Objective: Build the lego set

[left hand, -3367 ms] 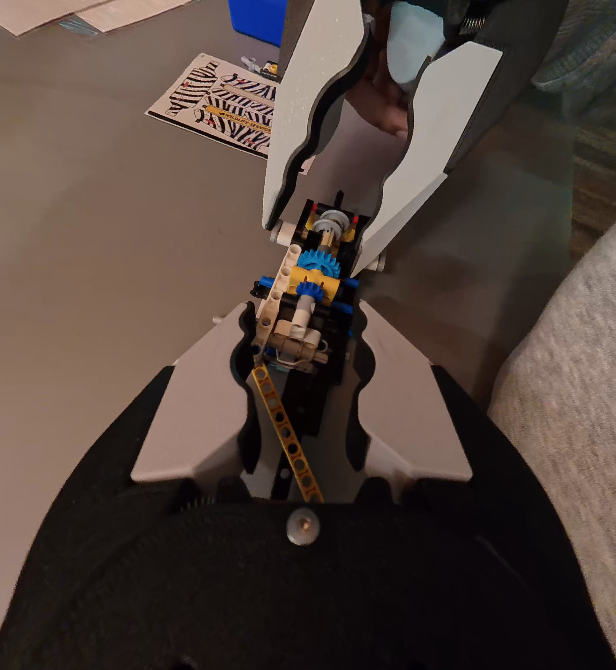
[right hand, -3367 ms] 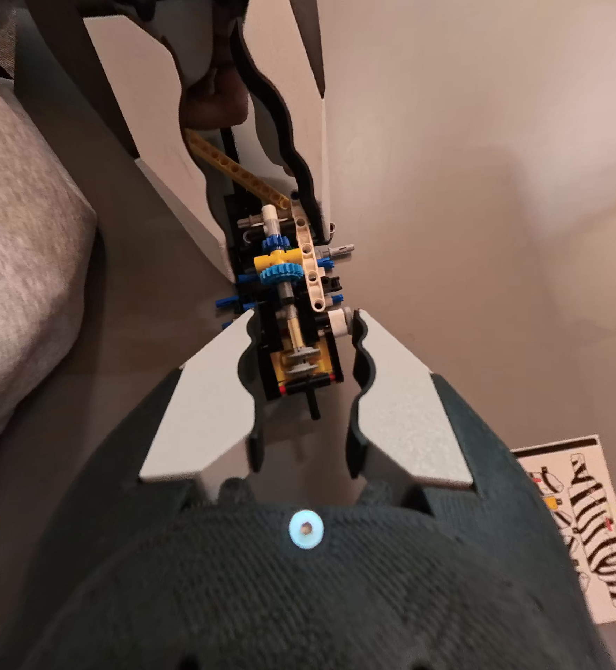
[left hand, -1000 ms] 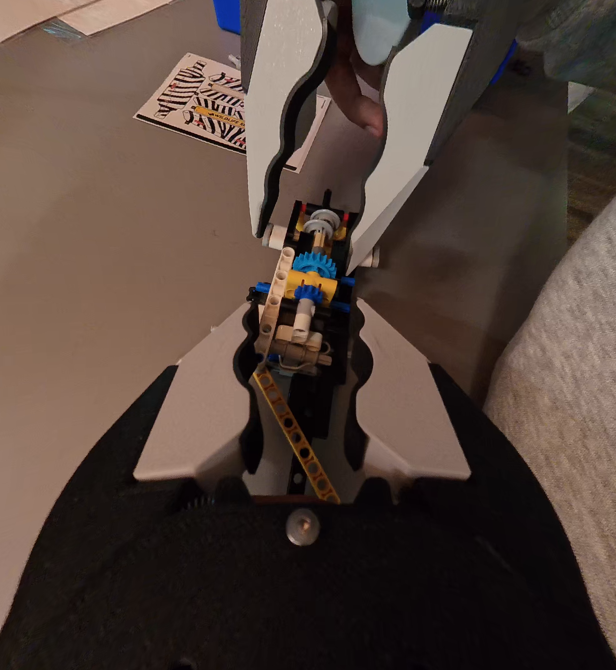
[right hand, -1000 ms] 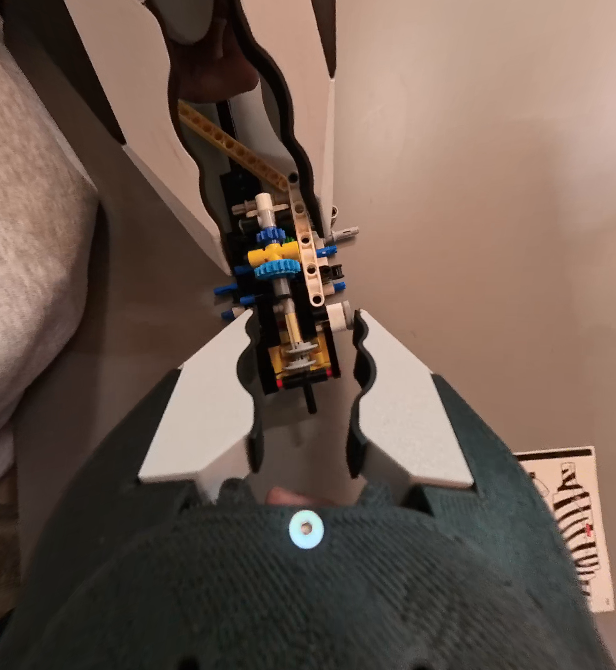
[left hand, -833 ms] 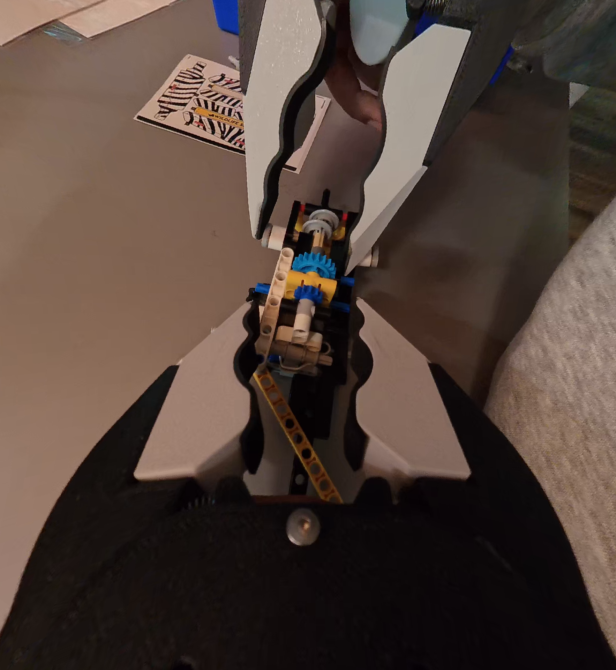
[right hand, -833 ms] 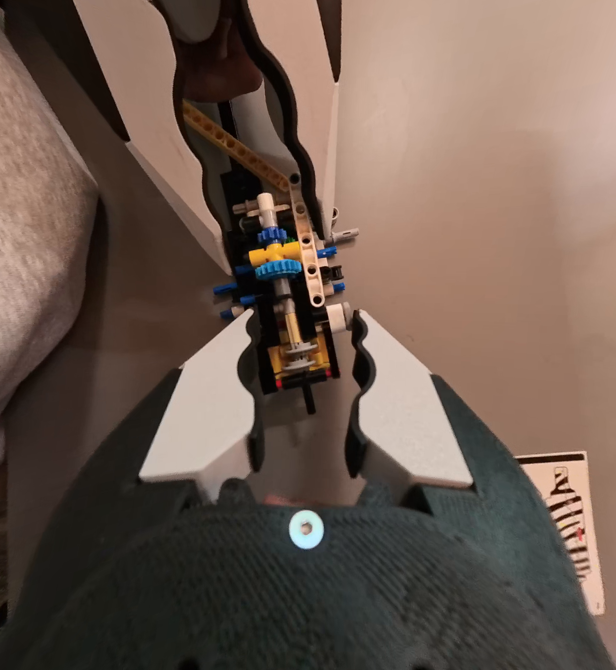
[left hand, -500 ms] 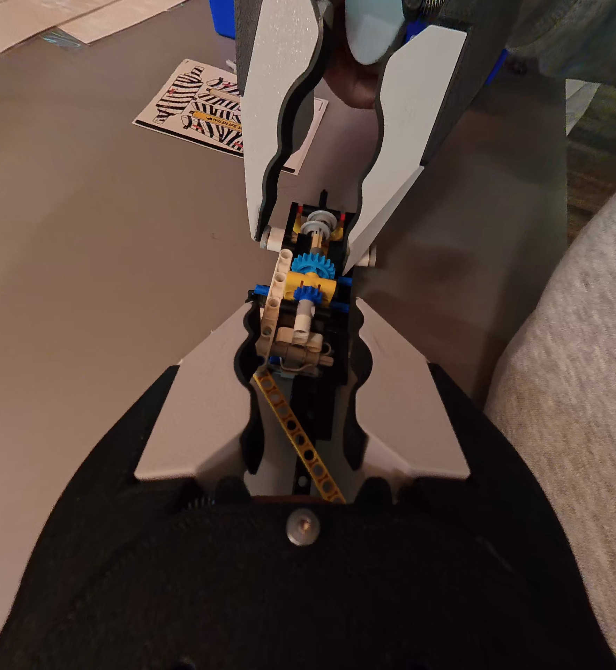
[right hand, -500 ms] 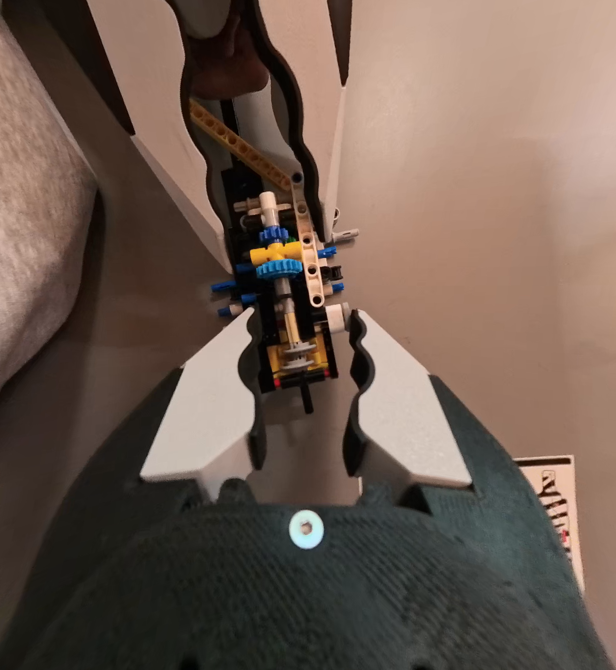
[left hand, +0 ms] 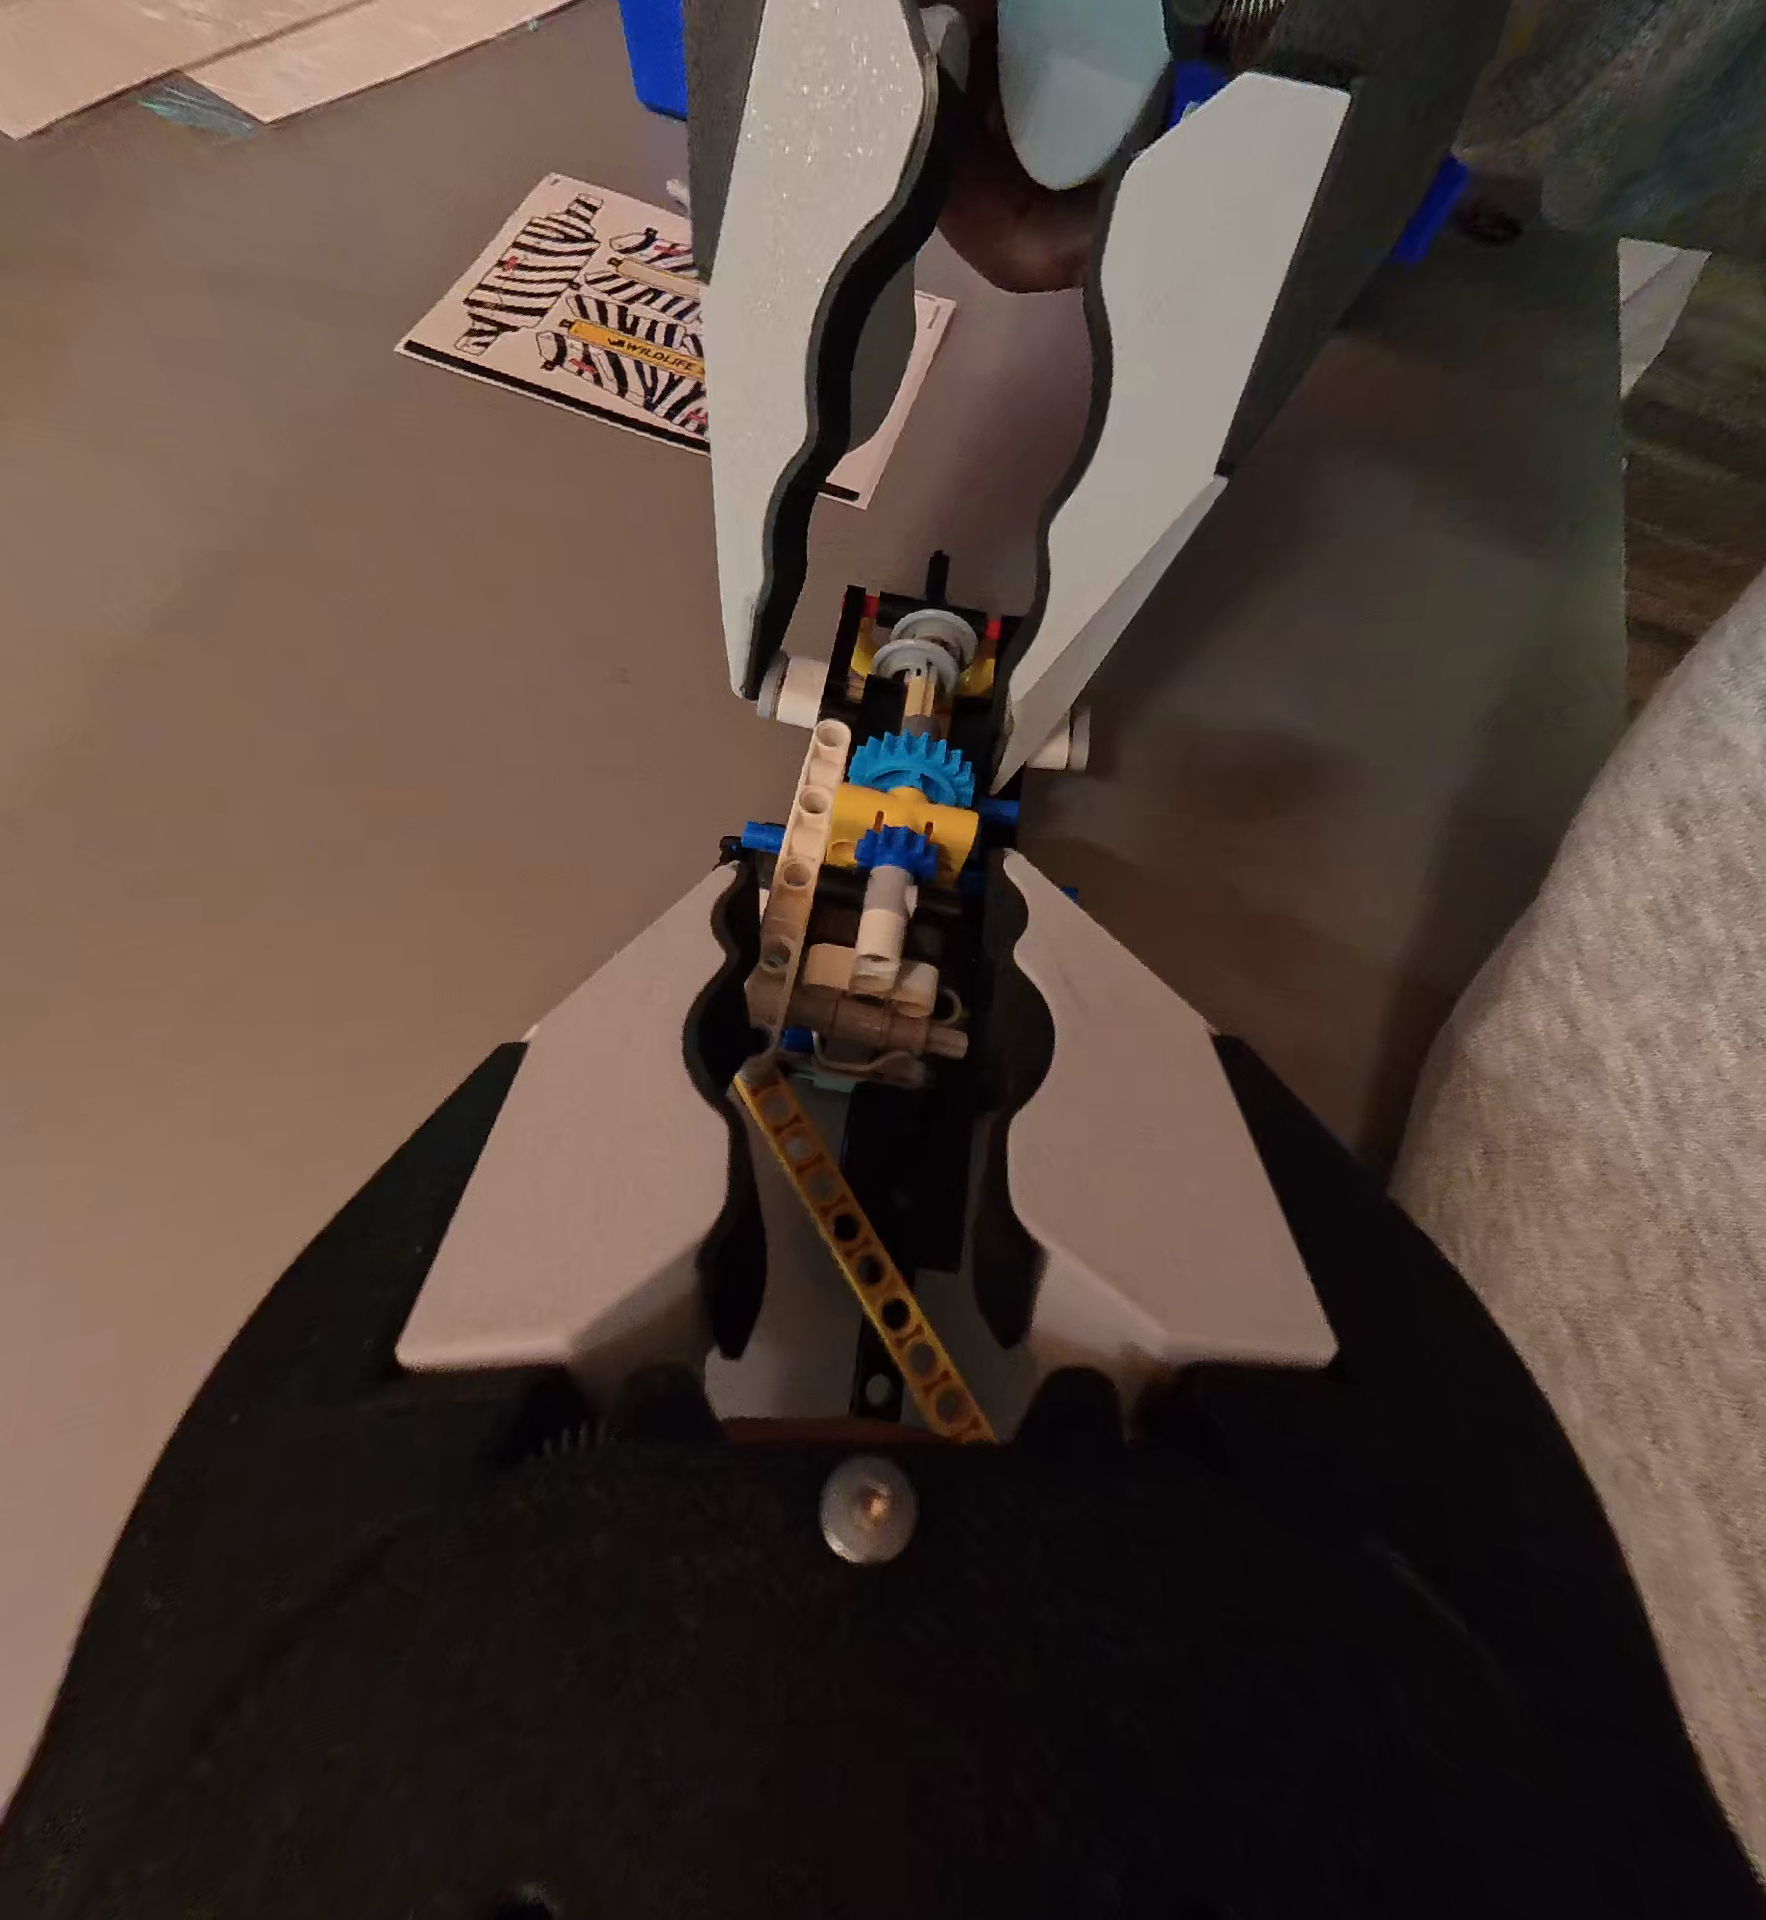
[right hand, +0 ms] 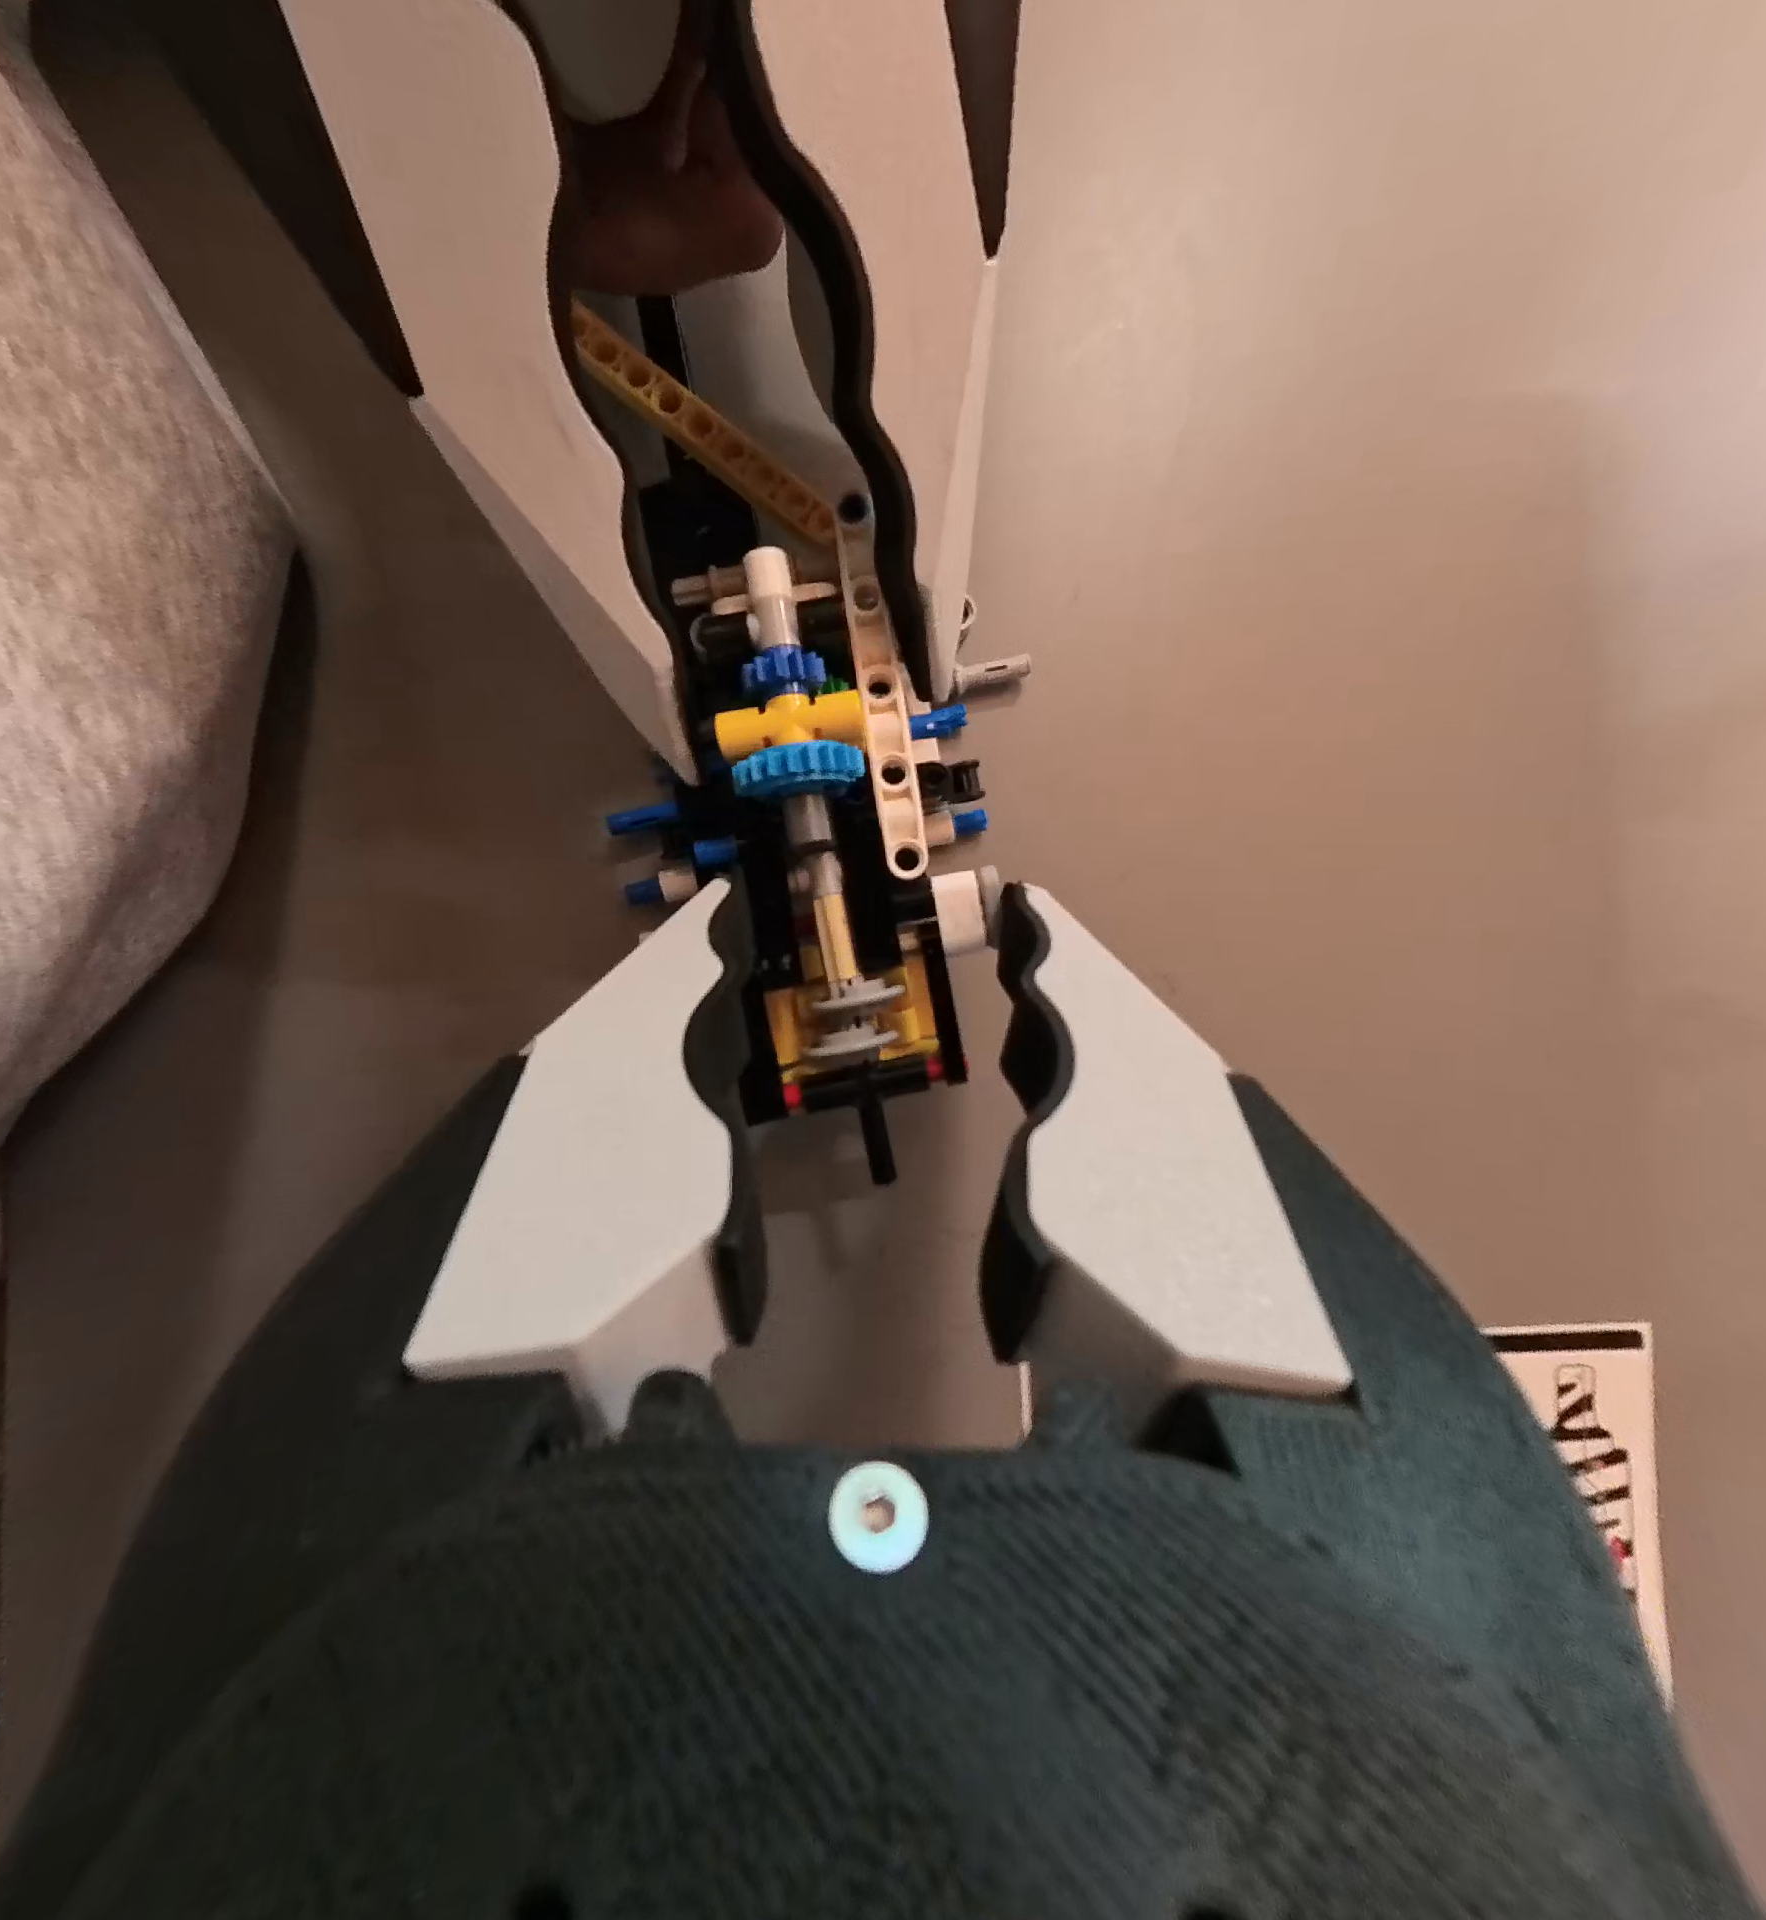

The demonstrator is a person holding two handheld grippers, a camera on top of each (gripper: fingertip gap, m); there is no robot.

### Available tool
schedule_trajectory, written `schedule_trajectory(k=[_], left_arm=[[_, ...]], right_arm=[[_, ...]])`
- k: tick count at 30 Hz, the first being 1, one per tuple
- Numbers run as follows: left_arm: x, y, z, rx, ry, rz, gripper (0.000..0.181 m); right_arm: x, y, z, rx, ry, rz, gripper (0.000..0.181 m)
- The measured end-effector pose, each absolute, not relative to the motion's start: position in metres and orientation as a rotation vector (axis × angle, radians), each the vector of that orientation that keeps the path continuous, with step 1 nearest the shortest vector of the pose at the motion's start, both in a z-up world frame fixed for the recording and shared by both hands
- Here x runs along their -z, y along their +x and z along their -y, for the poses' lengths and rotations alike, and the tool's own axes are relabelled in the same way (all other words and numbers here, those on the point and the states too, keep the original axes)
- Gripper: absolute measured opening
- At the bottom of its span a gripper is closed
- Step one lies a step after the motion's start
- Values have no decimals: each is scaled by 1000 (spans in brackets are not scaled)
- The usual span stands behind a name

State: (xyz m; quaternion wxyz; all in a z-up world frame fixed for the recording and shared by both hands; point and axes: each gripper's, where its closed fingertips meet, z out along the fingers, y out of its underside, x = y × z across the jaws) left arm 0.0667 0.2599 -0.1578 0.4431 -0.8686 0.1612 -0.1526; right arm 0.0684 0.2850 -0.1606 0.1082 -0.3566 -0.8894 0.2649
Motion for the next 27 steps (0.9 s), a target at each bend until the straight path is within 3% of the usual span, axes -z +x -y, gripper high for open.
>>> schedule_trajectory(k=[16,27], left_arm=[[156,66,-257,372,-2170,-427,46],[156,65,-252,363,-2177,-426,51]], right_arm=[[138,68,-286,-894,-1112,2512,59],[157,83,-285,-814,-1134,2510,83]])
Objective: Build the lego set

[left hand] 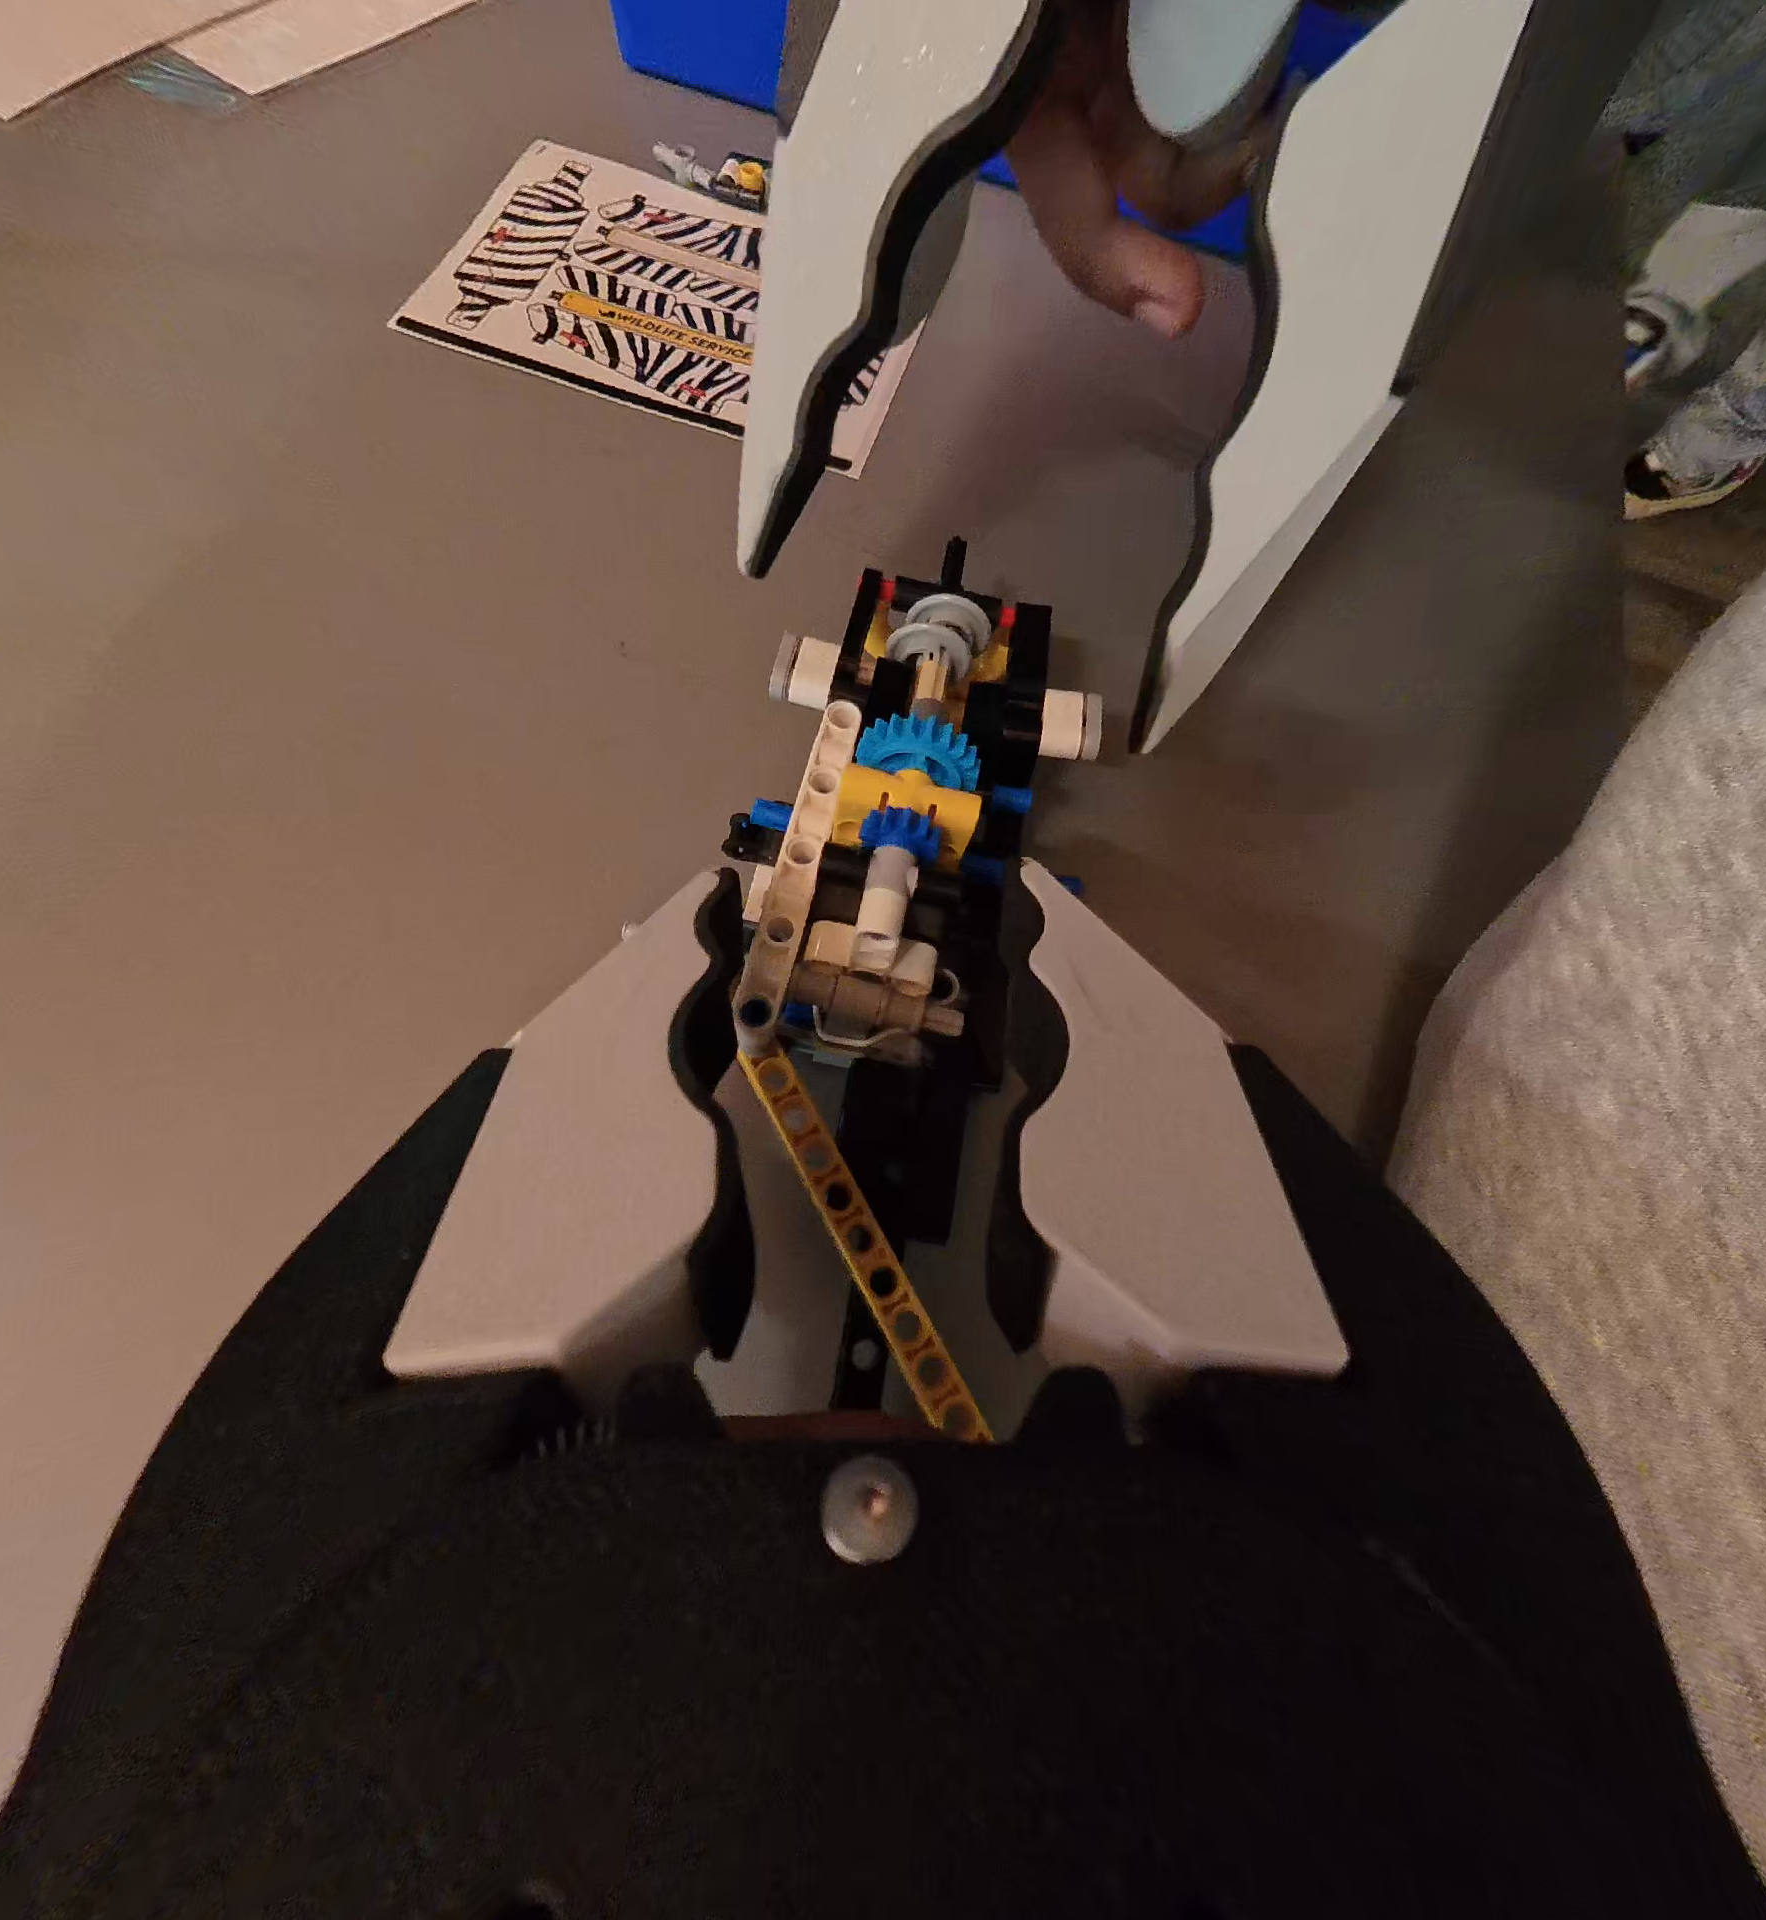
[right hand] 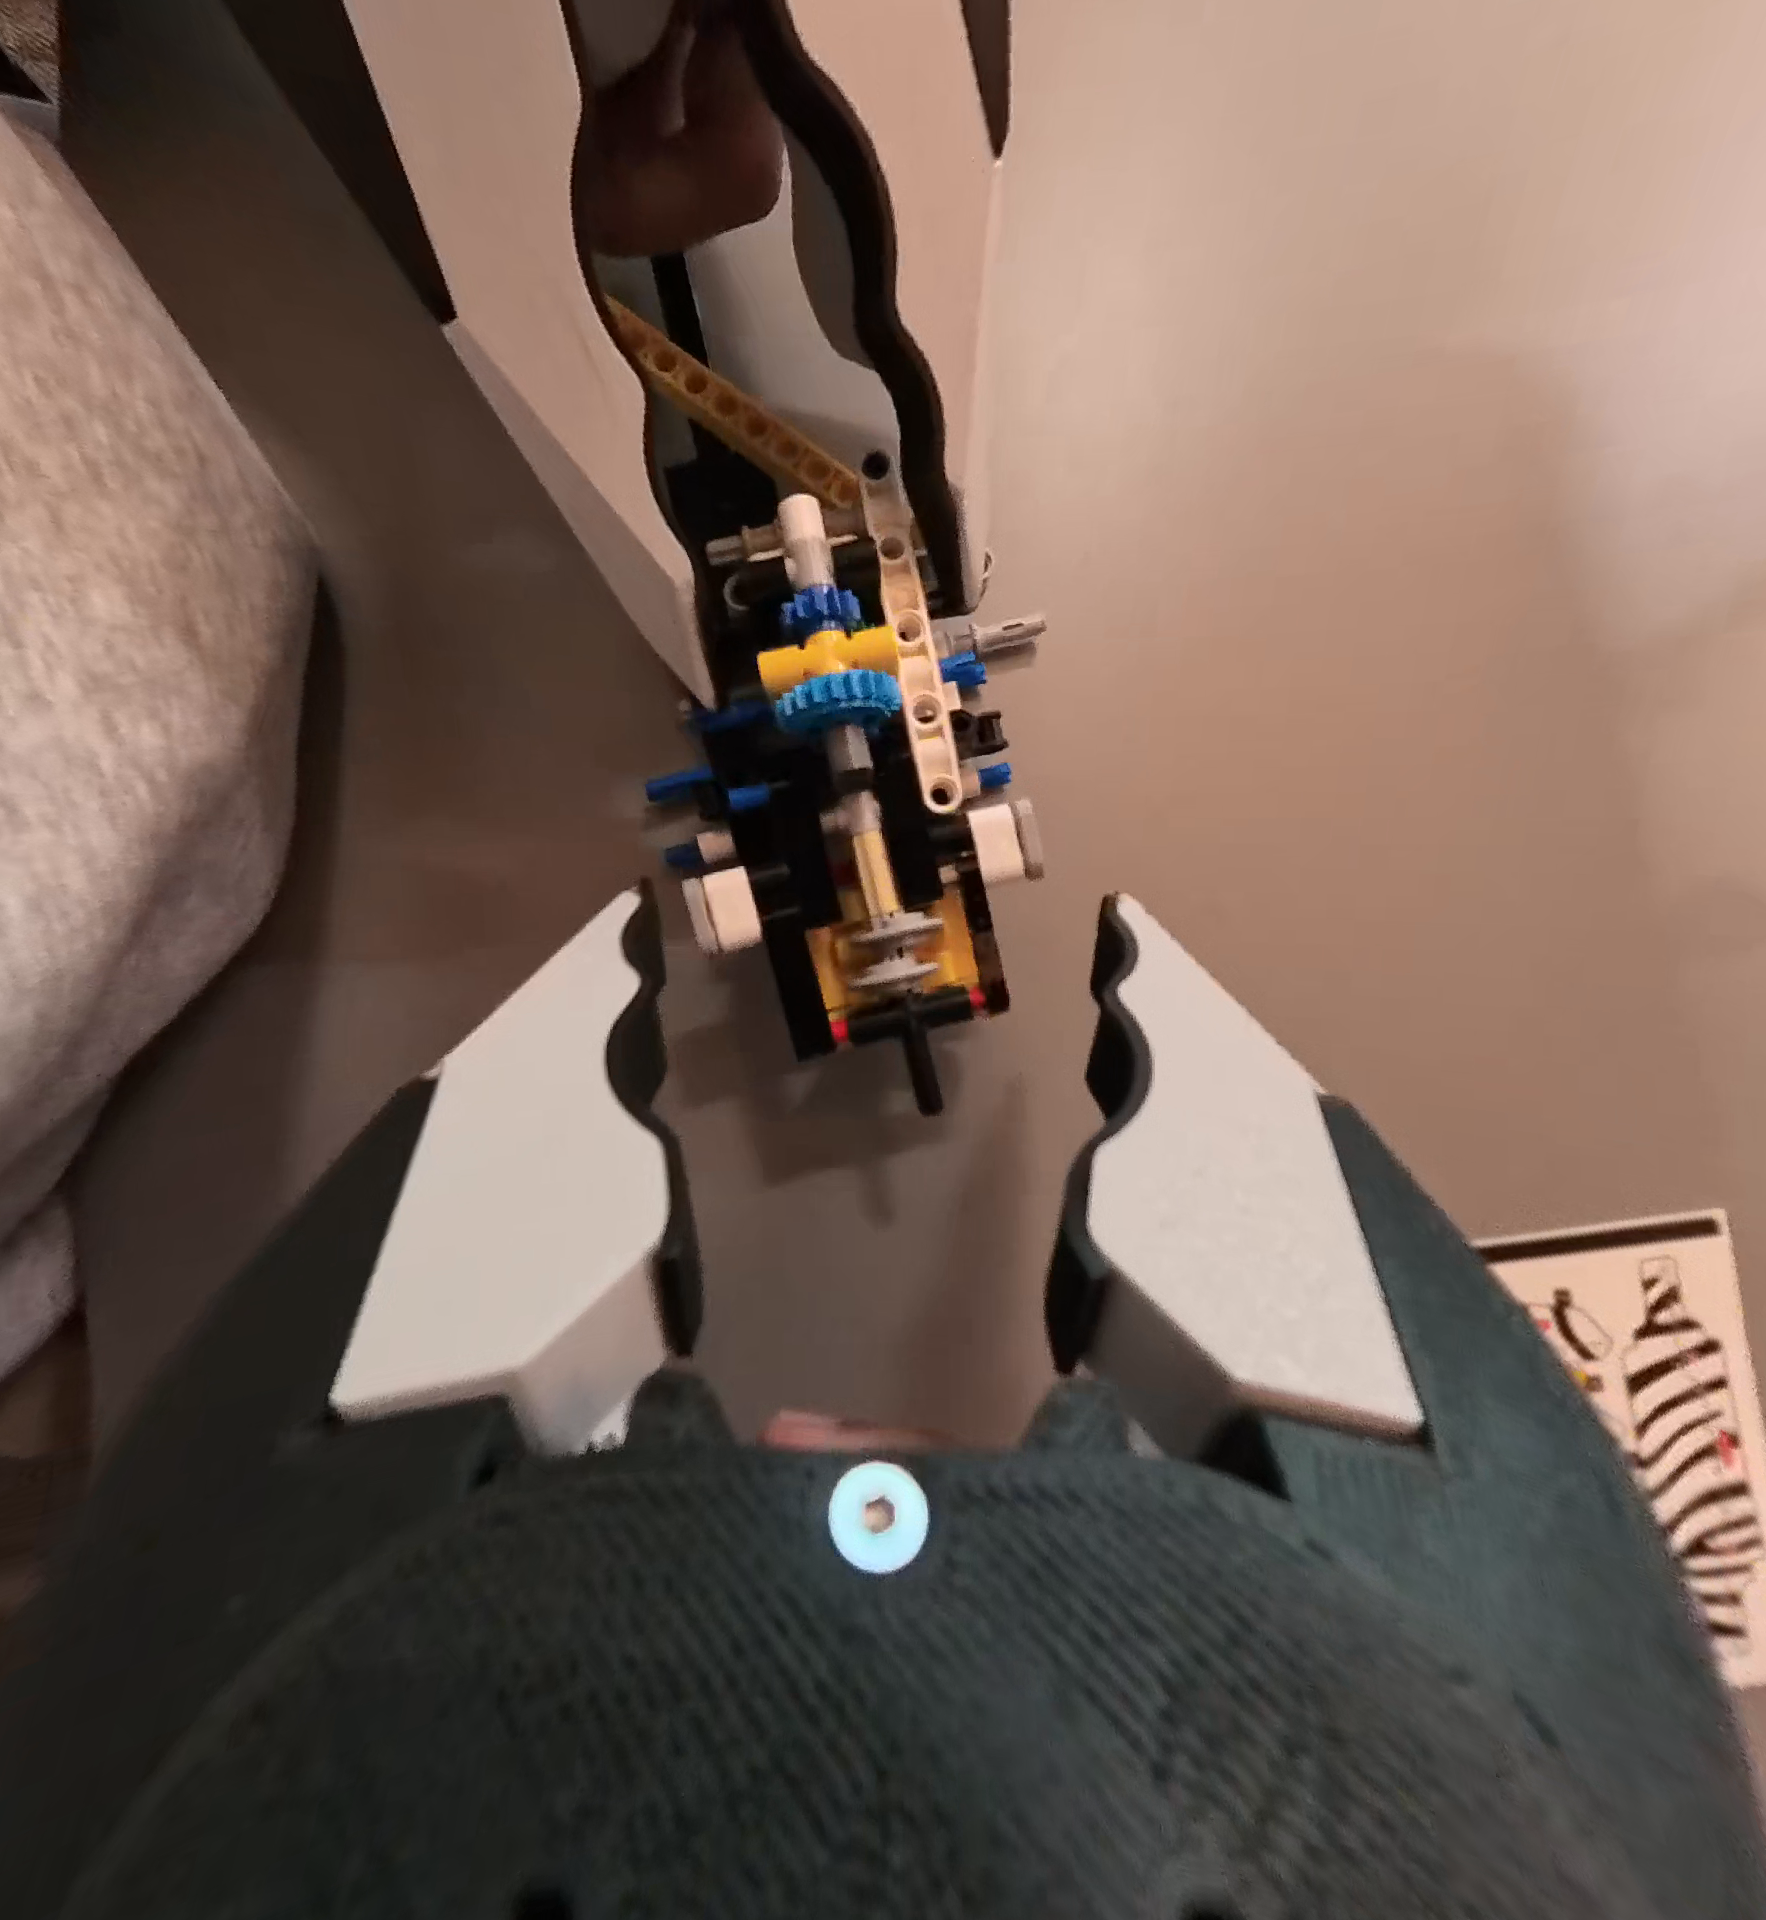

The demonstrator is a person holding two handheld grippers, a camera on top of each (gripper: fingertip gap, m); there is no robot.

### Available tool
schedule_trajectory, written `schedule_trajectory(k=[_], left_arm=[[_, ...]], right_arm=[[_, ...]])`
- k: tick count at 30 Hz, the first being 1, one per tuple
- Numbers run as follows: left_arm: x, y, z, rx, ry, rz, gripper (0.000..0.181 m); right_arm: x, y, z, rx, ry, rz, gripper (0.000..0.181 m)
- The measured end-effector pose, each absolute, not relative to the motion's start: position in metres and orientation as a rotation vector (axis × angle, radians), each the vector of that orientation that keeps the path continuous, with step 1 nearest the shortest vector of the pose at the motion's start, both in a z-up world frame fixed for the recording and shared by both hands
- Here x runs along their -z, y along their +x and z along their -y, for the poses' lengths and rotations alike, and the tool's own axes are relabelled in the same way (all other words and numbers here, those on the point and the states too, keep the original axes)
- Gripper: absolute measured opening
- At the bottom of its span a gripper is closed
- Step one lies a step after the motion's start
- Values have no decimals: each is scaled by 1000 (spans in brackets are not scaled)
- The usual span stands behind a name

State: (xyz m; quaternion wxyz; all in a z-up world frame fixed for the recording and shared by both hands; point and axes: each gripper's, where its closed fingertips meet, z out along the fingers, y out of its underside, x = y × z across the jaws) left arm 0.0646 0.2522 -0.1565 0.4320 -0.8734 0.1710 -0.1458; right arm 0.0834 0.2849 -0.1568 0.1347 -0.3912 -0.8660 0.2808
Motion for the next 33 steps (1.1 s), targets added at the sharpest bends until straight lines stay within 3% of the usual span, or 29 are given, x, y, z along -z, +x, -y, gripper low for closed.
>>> schedule_trajectory(k=[9,33], left_arm=[[161,64,-251,359,-2191,-439,47],[161,66,-252,416,-2184,-511,43]], right_arm=[[165,80,-277,-866,-1030,2585,73],[168,91,-276,-824,-770,2763,74]])
